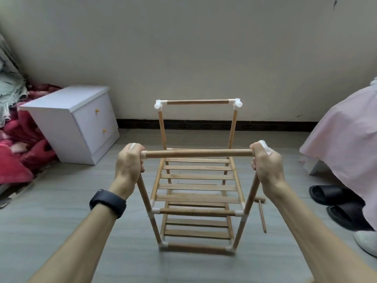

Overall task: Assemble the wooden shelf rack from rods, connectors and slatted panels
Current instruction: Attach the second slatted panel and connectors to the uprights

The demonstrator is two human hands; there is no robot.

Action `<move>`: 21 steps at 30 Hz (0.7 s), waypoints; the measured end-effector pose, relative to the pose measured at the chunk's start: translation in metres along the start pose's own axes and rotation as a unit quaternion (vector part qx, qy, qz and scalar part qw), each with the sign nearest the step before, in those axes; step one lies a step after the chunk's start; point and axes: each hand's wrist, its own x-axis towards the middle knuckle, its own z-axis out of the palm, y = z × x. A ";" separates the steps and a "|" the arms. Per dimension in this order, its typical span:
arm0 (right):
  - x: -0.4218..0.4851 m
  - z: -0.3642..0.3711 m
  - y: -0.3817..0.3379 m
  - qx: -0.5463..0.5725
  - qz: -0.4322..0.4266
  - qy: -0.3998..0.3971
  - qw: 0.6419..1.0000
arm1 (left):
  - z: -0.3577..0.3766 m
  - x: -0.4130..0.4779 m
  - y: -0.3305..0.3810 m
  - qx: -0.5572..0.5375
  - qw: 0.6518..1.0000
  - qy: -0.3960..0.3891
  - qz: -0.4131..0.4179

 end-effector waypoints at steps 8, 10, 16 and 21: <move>0.009 -0.004 -0.003 0.051 -0.015 -0.034 0.998 | -0.004 0.001 0.001 0.000 0.997 -0.072 0.017; 0.005 -0.004 -0.001 0.077 -0.015 -0.033 0.996 | -0.007 0.000 0.002 -0.013 0.995 -0.100 0.003; -0.007 0.007 0.003 0.089 -0.032 0.045 0.995 | 0.002 -0.007 0.004 -0.001 1.000 -0.010 0.002; -0.003 0.010 0.001 0.092 -0.035 0.057 0.993 | 0.005 0.001 0.002 0.004 1.000 -0.003 0.008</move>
